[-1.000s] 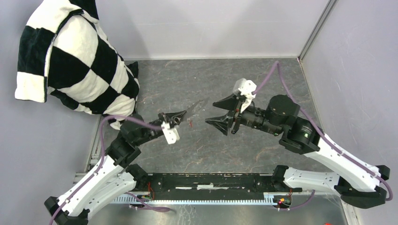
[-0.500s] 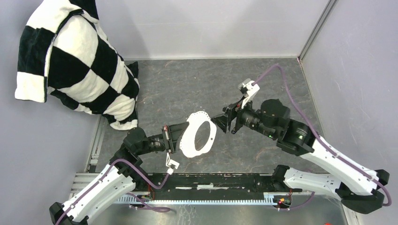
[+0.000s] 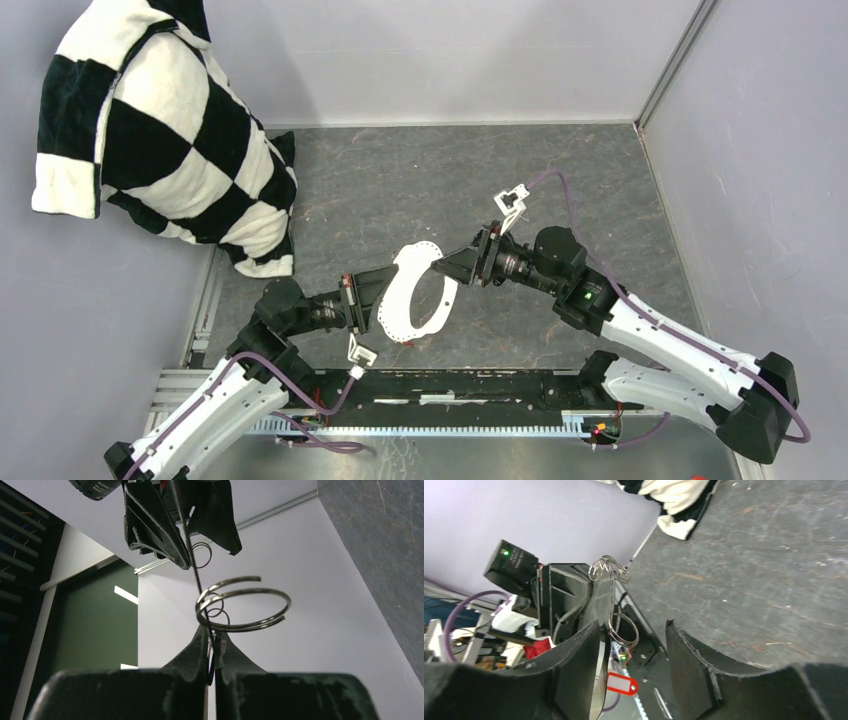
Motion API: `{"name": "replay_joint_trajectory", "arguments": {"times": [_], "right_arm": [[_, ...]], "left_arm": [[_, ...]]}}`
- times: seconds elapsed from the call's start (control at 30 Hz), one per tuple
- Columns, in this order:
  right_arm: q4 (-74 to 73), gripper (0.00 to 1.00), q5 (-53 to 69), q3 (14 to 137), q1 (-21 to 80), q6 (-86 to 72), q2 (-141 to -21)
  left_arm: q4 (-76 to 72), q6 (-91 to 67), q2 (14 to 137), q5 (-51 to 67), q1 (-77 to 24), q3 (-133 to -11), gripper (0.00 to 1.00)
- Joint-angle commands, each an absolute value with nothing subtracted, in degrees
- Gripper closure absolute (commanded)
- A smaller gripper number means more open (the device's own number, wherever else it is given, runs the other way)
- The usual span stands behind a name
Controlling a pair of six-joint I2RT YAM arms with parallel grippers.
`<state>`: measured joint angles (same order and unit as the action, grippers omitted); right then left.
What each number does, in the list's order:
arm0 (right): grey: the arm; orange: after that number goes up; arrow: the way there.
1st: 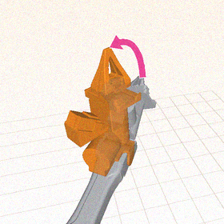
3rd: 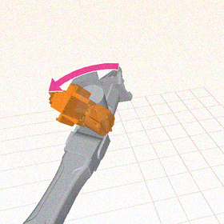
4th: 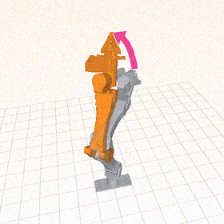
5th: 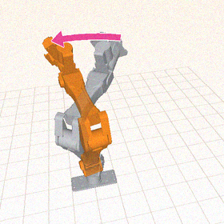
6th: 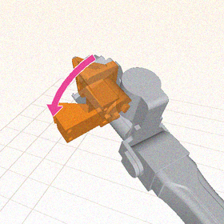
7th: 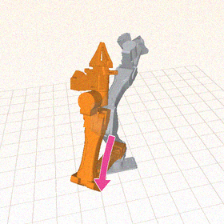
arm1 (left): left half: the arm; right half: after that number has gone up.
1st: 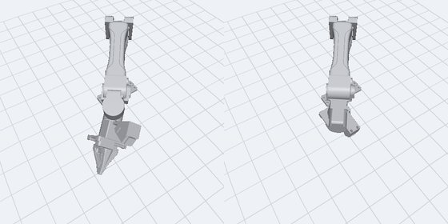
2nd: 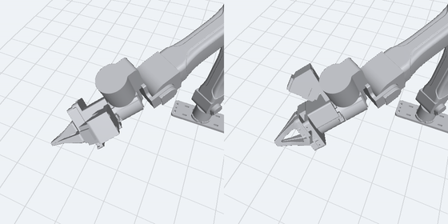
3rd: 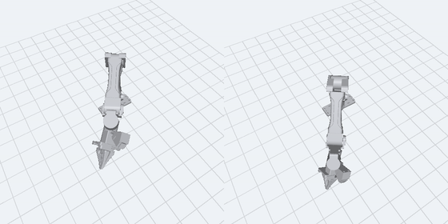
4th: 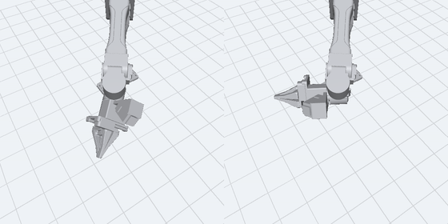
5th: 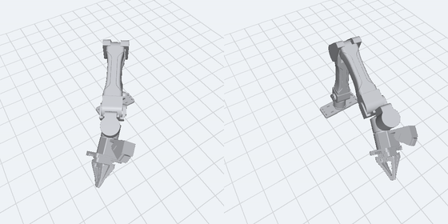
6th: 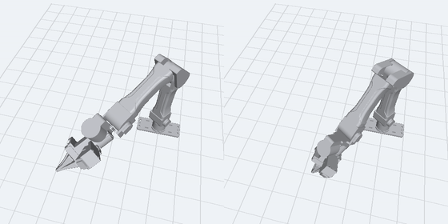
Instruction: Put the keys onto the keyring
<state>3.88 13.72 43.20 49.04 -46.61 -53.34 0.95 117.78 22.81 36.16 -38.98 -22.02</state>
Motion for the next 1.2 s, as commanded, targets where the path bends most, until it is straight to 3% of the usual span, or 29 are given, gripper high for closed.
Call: {"name": "replay_joint_trajectory", "arguments": {"times": [0.0, 0.23, 0.27, 0.33, 0.47, 0.57, 0.63, 0.93, 1.17], "right_arm": [[21.01, 0.46, 19.30, 40.06, 48.82, -55.80, -54.53], [23.88, 0.83, 17.77, 40.43, 48.60, -51.74, -53.80], [22.67, 0.90, 17.68, 41.41, 48.60, -49.69, -53.84], [19.22, 0.97, 18.08, 43.42, 48.60, -44.32, -53.94], [11.93, 1.00, 18.83, 46.22, 48.62, -30.10, -52.97], [6.79, 1.00, 21.15, 47.94, 48.60, -17.93, -52.03], [3.42, 0.99, 23.36, 48.87, 48.60, -10.59, -51.65], [-7.31, 0.99, 34.83, 55.58, 48.69, 7.64, -56.01], [-7.54, 0.99, 40.48, 59.81, 51.03, 9.32, -59.90]], "left_arm": [[1.43, 135.12, 21.30, 36.06, -39.02, -23.74, 0.98], [8.28, 135.84, 20.29, 35.99, -39.02, -24.00, 0.97], [9.84, 135.56, 20.10, 36.02, -39.02, -23.99, 0.91], [12.93, 134.40, 19.91, 35.36, -39.05, -24.42, 0.69], [23.53, 125.93, 20.61, 34.11, -39.03, -29.08, 0.29], [37.14, 116.33, 22.55, 36.16, -39.02, -35.64, 0.09], [44.71, 108.76, 24.40, 37.43, -39.02, -40.17, 0.01], [49.91, 62.89, 37.57, 44.10, -39.02, -58.68, 0.02], [28.60, 34.29, 41.40, 45.77, -39.02, -55.68, 0.07]]}}
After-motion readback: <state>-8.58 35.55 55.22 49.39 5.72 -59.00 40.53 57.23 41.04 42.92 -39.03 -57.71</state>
